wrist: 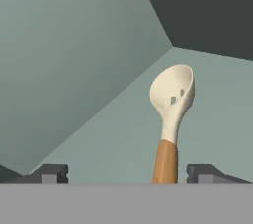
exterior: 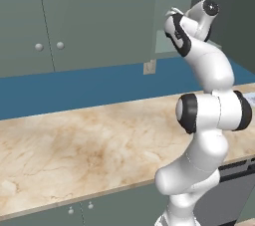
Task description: Organize the utensils by type. Pick up the wooden spoons from the counter and place them in the open cabinet. Then pick up the metallic utensils from the counter and place them in the open drawer.
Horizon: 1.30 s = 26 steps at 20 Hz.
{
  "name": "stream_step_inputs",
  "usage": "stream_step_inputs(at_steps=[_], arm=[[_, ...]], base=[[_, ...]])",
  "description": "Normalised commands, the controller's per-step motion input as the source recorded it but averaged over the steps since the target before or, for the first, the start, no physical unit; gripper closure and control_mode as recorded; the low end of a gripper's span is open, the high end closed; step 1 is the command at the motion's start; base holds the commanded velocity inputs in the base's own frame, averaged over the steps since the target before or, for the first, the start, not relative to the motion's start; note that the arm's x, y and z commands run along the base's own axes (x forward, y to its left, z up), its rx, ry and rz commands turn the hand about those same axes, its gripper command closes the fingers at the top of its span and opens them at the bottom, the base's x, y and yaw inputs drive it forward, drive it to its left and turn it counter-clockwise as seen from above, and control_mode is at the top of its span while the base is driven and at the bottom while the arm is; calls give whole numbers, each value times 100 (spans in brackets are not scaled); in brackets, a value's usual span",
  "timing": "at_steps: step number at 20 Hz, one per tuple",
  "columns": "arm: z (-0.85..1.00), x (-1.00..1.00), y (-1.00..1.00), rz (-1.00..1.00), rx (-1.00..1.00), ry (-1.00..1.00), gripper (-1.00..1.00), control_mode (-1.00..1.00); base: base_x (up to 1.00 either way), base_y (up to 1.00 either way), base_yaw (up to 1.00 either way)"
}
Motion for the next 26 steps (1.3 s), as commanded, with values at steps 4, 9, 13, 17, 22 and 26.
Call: stream_step_inputs(at_steps=[4, 9, 13, 17, 22, 26], arm=[[0, -6, 4, -2, 0, -16, -100, -100], [4, -14, 7, -6, 0, -9, -100, -100], [0, -64, 0, -8, 0, -4, -100, -100], [31, -81, 0, -4, 0, 0, -100, -100], [36, -97, 0, 0, 0, 6, -100, -100], [9, -100, 0, 1, 0, 12, -100, -100]], base=[[0, 0, 0], [0, 0, 0], [0, 0, 0], [0, 0, 0], [0, 0, 0], [0, 0, 0]])
